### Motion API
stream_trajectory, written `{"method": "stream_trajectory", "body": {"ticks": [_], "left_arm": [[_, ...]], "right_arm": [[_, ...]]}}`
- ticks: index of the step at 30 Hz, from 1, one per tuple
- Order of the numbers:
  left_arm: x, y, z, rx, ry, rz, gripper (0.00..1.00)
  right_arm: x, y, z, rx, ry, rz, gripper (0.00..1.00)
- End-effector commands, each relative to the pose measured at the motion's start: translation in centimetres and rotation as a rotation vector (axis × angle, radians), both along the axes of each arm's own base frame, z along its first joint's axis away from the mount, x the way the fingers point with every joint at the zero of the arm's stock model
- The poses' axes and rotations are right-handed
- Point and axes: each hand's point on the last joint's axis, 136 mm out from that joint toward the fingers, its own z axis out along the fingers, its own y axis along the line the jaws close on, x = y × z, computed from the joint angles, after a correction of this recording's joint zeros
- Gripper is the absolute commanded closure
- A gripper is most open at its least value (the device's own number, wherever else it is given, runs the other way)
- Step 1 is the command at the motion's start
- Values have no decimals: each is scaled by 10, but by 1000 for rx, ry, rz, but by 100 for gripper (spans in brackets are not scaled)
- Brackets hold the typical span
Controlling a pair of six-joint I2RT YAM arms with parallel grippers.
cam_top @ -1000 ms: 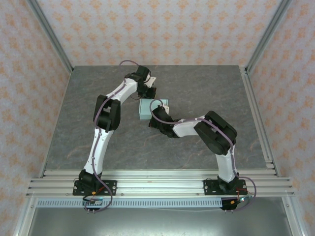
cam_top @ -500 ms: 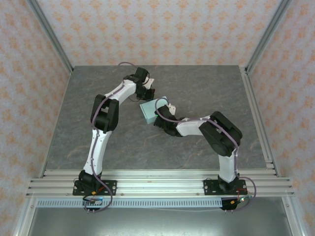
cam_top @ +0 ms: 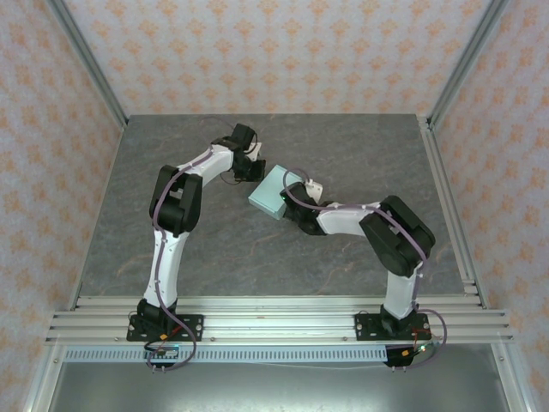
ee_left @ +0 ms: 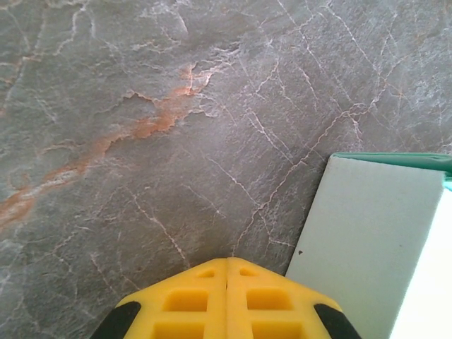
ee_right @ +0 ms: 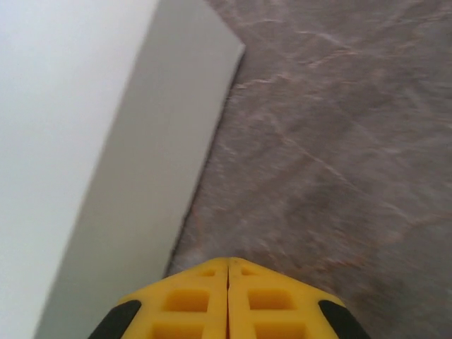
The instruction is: Fold the paper box
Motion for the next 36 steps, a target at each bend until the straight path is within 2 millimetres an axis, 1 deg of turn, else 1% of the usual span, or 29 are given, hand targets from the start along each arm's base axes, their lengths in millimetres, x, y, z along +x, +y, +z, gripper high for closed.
{"method": "stream_trajectory", "body": {"ticks": [1, 3, 5, 6, 7, 11, 15, 17, 18, 21, 26, 29, 34, 36], "left_arm": [[-22, 20, -22, 72, 121, 48, 100], [-19, 21, -18, 75, 109, 53, 100], [-17, 23, -15, 78, 100, 64, 100], [-17, 24, -14, 78, 96, 69, 100], [-16, 25, -12, 76, 88, 79, 100], [-17, 27, -4, 53, 60, 121, 100], [-18, 29, -3, 52, 49, 136, 100], [-19, 29, -5, 52, 56, 135, 100], [-19, 28, -6, 49, 58, 132, 100], [-19, 28, -10, 50, 63, 132, 100], [-20, 28, -12, 48, 70, 127, 100], [-20, 27, -11, 50, 71, 121, 100], [-21, 26, -12, 46, 73, 116, 100], [-23, 26, -15, 41, 82, 115, 100]], "right_arm": [[-15, -32, 16, -103, 18, -62, 88], [-19, -37, 26, -106, 18, -73, 85], [-23, -33, 36, -45, 16, -70, 81], [-25, -27, 39, 3, 16, -63, 79], [-27, -20, 42, 67, 17, -53, 75], [-30, 9, 56, 279, 13, -40, 55], [-29, 38, 59, 421, 27, -28, 32], [-26, 51, 58, 483, 35, -27, 24], [-24, 55, 56, 502, 39, -27, 22], [-19, 68, 55, 550, 47, -24, 19], [-10, 85, 49, 582, 72, -17, 18], [-8, 89, 48, 590, 75, -19, 20], [-7, 91, 44, 588, 83, -20, 21], [-6, 92, 42, 587, 87, -22, 21]]}}
